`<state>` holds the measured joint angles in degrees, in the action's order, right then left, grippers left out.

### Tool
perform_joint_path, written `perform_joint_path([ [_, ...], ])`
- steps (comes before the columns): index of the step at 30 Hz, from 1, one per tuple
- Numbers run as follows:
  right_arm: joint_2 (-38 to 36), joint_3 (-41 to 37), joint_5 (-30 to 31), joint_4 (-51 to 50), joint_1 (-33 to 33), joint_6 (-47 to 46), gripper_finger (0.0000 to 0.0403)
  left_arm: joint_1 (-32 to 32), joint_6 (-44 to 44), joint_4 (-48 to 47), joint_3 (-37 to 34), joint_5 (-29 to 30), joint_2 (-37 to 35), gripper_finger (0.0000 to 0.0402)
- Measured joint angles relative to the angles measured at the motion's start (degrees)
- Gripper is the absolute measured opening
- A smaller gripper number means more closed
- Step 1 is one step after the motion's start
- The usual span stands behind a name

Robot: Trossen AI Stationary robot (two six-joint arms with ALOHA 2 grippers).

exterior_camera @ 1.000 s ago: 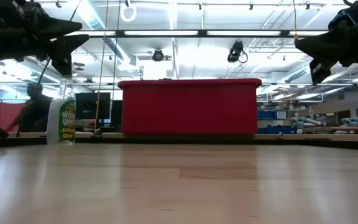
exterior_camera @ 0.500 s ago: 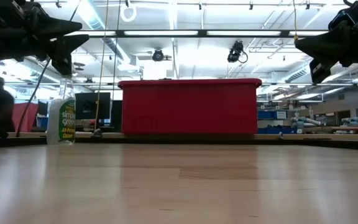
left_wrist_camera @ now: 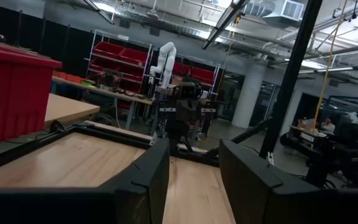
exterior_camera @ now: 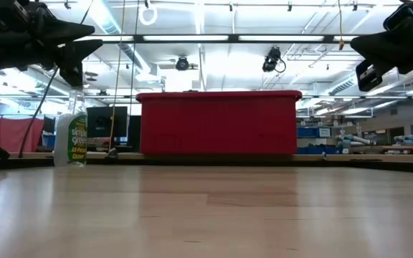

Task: Fold laundry
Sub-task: Remove the black shorts from the red bin

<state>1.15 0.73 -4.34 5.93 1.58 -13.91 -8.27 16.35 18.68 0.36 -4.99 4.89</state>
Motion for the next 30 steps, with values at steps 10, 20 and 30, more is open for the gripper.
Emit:
perform_joint_path([
  [10,0.00,0.00,2.93,-0.01,-0.13,16.95,0.0019,0.00,0.01,-0.03,0.00,0.00,-0.02,0.0142],
  [20,0.00,-0.04,4.71,5.05,-0.13,20.12,0.0019,0.00,-0.01,2.66,0.02,0.33,0.00,0.0142],
  [30,0.05,-0.04,4.11,24.11,-0.13,15.26,0.0019,0.04,-0.70,0.12,0.00,9.15,1.24,0.0142],
])
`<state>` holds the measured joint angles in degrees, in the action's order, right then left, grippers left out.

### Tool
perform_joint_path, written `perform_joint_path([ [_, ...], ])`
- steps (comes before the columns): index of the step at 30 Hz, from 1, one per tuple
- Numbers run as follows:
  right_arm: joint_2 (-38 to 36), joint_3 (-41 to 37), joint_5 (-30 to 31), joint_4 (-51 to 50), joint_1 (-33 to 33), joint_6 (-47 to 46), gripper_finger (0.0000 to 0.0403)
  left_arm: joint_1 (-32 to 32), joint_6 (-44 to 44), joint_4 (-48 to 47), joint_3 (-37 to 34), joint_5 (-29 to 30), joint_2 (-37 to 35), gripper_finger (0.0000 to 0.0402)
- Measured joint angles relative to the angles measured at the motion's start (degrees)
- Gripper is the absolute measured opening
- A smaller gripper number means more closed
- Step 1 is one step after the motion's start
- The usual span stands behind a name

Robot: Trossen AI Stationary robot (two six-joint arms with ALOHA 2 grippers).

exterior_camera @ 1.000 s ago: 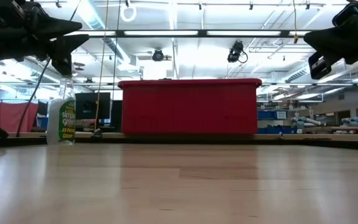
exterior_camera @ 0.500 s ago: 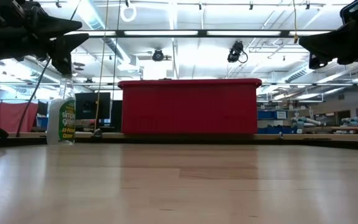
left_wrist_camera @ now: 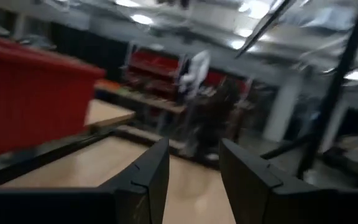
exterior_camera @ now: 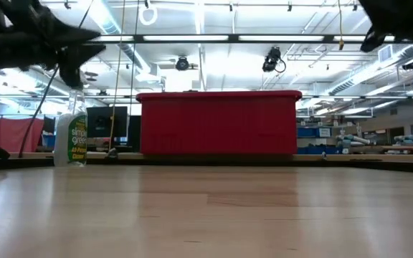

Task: Fold laundry
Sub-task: Remove the black shorts from the red bin

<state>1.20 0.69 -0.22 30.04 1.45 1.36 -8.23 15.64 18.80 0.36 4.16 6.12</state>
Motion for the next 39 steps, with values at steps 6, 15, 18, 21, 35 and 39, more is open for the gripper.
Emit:
perform_joint_path([
  [6,-0.01,0.03,19.44,3.14,0.00,-11.57,0.0019,-1.82,2.96,-3.00,1.59,5.73,8.03,0.0142],
  [15,2.68,0.09,29.79,-2.39,-0.99,-15.15,0.0019,-12.49,-3.75,-19.10,25.49,5.84,32.83,0.0163],
  [18,4.35,0.09,29.50,-5.62,-1.46,-18.72,0.0019,-16.89,-7.27,-22.58,34.64,5.87,41.42,0.0199],
  [21,6.88,0.09,31.62,-10.74,-2.40,-25.85,0.0019,-21.36,-9.89,-24.90,42.81,5.48,49.30,0.0242],
  [35,23.32,0.14,27.24,-13.45,-9.33,-27.84,0.0021,-34.89,-34.60,-29.29,72.46,2.57,79.67,0.0297],
  [39,26.66,2.56,24.73,-13.81,-11.14,-25.72,0.0041,-37.60,-36.88,-30.15,79.24,-2.04,87.07,0.0298],
])
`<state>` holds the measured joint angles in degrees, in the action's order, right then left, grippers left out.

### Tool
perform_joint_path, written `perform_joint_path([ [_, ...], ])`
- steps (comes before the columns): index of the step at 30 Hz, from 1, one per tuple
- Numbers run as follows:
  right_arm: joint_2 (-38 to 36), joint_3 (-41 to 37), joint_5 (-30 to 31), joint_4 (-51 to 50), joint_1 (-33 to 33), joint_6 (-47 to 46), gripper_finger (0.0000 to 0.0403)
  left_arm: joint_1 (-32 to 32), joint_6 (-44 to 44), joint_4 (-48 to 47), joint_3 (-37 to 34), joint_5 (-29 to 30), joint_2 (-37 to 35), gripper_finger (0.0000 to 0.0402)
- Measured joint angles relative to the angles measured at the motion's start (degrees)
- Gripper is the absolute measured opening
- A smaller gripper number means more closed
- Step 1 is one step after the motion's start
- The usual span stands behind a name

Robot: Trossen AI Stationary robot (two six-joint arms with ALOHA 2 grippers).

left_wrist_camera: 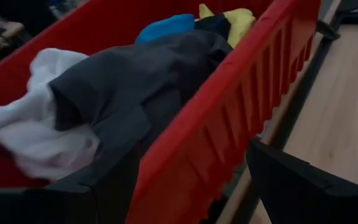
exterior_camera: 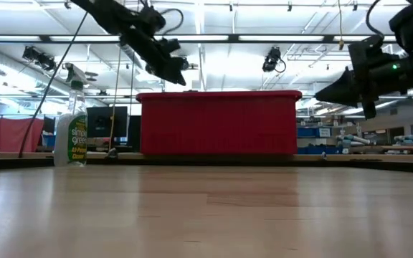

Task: Fold laundry
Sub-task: Remove the black shorts from the red bin

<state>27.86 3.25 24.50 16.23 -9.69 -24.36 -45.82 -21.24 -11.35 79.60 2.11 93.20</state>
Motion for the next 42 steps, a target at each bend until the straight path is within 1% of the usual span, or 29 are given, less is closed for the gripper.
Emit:
perform_joint_path([
  [2,1.92,1.86,-0.51,-0.07,-0.80,2.17,0.0057,-0.97,-0.02,-0.17,3.01,-2.08,3.40,0.0298],
  [6,5.90,6.50,-0.67,-0.08,-1.97,8.35,0.0091,-2.11,-0.77,-2.35,7.52,-2.57,9.24,0.0298],
  [10,10.31,11.61,-0.82,-0.12,-3.09,14.34,0.0126,-2.01,-1.32,-6.69,10.10,-2.42,12.26,0.0298],
  [13,13.64,15.26,-0.78,-0.08,-4.47,17.57,0.0144,-0.91,-2.40,-9.47,10.24,-2.26,12.89,0.0297],
  [17,18.51,20.15,-0.80,-0.93,-6.85,20.21,0.0151,1.77,-2.33,-14.90,10.08,-1.83,11.69,0.0289],
  [21,23.55,24.52,-2.19,-4.88,-8.66,20.38,0.0150,4.75,-1.27,-21.28,9.66,-3.35,9.68,0.0283],
  [28,30.22,27.32,-4.27,-5.91,-9.32,18.70,0.0150,5.93,0.29,-30.39,9.30,-5.34,7.39,0.0281],
  [31,31.32,28.64,-4.77,-6.12,-9.42,18.95,0.0150,5.53,0.37,-31.23,9.32,-4.83,6.85,0.0281],
  [34,31.82,31.17,-4.73,-8.02,-9.73,19.92,0.0150,5.01,1.74,-30.01,9.17,-3.92,5.60,0.0281],
  [37,32.15,33.61,-4.73,-10.36,-10.20,20.08,0.0150,4.07,2.91,-27.67,8.98,-3.79,3.05,0.0281],
  [42,32.08,34.87,-4.73,-13.15,-10.89,20.40,0.0150,2.09,3.76,-24.12,9.21,-3.68,-1.76,0.0281],
])
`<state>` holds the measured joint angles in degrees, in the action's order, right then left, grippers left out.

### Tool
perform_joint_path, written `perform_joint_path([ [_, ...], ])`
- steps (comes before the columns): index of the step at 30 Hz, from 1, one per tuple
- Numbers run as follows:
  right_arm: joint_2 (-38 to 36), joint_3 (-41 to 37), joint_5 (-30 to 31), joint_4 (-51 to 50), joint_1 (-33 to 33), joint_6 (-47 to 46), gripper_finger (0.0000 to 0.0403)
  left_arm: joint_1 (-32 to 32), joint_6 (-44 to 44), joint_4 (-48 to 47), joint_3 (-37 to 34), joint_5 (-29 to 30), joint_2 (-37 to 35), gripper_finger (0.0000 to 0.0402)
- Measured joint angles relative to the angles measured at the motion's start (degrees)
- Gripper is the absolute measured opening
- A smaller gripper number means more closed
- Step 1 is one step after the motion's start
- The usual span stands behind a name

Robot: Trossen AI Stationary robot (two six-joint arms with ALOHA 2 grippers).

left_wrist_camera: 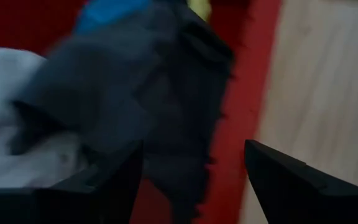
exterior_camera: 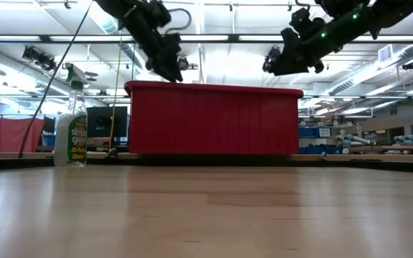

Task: Fold laundry
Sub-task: Remove the black shorts from the red bin

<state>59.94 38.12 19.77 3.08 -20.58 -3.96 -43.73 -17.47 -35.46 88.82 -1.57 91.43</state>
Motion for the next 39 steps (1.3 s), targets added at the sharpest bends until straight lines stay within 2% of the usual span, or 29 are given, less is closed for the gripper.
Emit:
perform_joint_path([
  [2,0.04,0.03,0.00,-0.76,-0.27,-0.22,0.0149,-1.15,0.88,2.47,0.00,0.18,-1.09,0.0281],
  [5,0.22,0.05,0.00,-0.69,-0.69,-0.46,0.0149,-3.79,3.30,11.46,0.11,0.15,-1.45,0.0281],
  [8,0.49,0.05,0.00,-0.62,-1.06,-1.00,0.0149,-7.29,4.65,19.96,0.20,0.25,1.16,0.0281],
  [11,1.09,0.05,0.00,-0.99,-1.12,-1.99,0.0149,-10.59,4.80,24.26,0.11,-1.01,4.99,0.0281],
  [14,1.88,0.05,0.00,-1.86,-1.10,-2.27,0.0149,-12.68,4.87,26.80,0.11,-3.97,9.19,0.0281],
  [23,3.33,0.07,0.02,-3.53,-1.36,-3.32,0.0149,-13.70,3.52,31.48,0.11,-3.47,18.17,0.0273],
  [25,3.68,0.08,0.02,-2.97,-1.36,-2.91,0.0149,-13.88,3.78,31.68,0.11,-3.17,19.16,0.0250],
  [27,3.76,0.07,0.09,-3.39,-1.46,-3.03,0.0147,-13.94,3.85,31.87,0.11,-2.41,19.47,0.0204],
  [31,3.74,0.07,0.24,-3.17,-1.69,-5.35,0.0132,-13.84,3.71,31.71,0.13,-2.12,19.07,0.0056],
  [32,3.74,0.07,0.24,-3.19,-1.69,-5.45,0.0126,-13.62,3.55,31.44,0.13,-2.12,18.47,0.0030],
  [39,3.72,0.07,0.26,-3.33,-1.64,-6.70,0.0062,-9.85,-0.64,31.69,0.11,-4.02,6.63,0.0015],
])
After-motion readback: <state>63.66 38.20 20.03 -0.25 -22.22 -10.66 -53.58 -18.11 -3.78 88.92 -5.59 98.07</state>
